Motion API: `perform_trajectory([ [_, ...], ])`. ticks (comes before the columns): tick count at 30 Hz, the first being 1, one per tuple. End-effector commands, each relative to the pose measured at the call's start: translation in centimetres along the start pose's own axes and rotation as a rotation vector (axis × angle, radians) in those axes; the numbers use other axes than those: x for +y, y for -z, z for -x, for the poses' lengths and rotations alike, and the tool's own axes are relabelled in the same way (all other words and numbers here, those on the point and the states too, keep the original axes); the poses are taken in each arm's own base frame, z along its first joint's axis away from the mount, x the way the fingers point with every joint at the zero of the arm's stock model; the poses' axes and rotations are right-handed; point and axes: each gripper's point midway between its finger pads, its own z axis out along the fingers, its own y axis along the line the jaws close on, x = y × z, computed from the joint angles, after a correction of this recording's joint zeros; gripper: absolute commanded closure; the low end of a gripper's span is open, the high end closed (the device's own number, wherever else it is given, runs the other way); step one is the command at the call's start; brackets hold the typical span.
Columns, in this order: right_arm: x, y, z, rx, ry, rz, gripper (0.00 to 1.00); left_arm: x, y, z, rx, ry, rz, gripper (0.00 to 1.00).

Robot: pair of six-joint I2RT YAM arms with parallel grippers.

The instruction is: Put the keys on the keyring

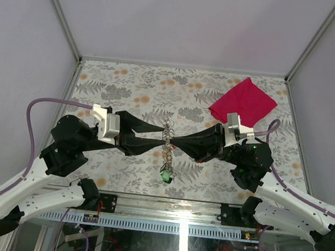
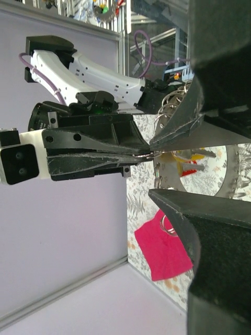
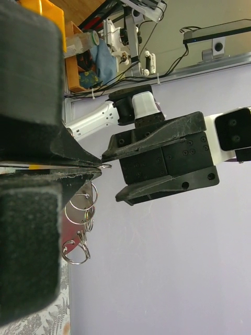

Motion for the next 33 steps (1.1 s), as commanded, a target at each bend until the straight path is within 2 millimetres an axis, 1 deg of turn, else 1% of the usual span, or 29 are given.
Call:
perform_trajectory([
  [1, 1.6, -0.5, 5.3, -0.140, 0.101, 0.044, 1.00, -0.9, -0.3, 1.7, -0.085, 0.009, -0.055, 0.64],
  [6, 1.5, -0.4, 5.2, -0.142, 0.101, 0.035, 1.00, -1.2, -0.3, 1.7, -0.098, 0.030, -0.063, 0.64],
  [8, 1.5, -0.4, 5.2, -0.142, 0.100, 0.034, 1.00, -1.2, -0.4, 1.4, -0.095, 0.043, -0.064, 0.64],
  [9, 1.5, -0.4, 5.2, -0.144, 0.101, 0.035, 1.00, -1.1, -0.4, 1.3, -0.091, 0.046, -0.064, 0.66],
  [13, 1.6, -0.4, 5.4, -0.150, 0.103, 0.039, 1.00, -0.9, -0.6, 0.6, -0.073, 0.054, -0.058, 0.84],
  [14, 1.6, -0.4, 5.5, -0.152, 0.103, 0.040, 1.00, -0.9, -0.7, 0.6, -0.072, 0.054, -0.058, 0.86],
  [18, 1.7, -0.4, 5.5, -0.153, 0.102, 0.042, 1.00, -0.9, -0.8, 0.3, -0.065, 0.052, -0.062, 0.86],
  [20, 1.6, -0.4, 5.4, -0.152, 0.101, 0.042, 1.00, -0.9, -0.9, 0.1, -0.059, 0.056, -0.070, 0.81],
  [21, 1.7, -0.4, 5.5, -0.154, 0.102, 0.042, 1.00, -1.0, -1.0, 0.0, -0.056, 0.059, -0.075, 0.80],
  [23, 1.7, -0.3, 5.5, -0.155, 0.102, 0.041, 1.00, -1.1, -1.1, -0.2, -0.053, 0.061, -0.084, 0.83],
  [29, 1.7, -0.2, 5.5, -0.156, 0.104, 0.041, 1.00, -1.1, -1.2, -0.6, -0.038, 0.069, -0.082, 1.00],
  [33, 1.7, -0.1, 5.4, -0.154, 0.108, 0.036, 1.00, -0.9, -1.2, -0.9, -0.019, 0.078, -0.077, 1.00],
])
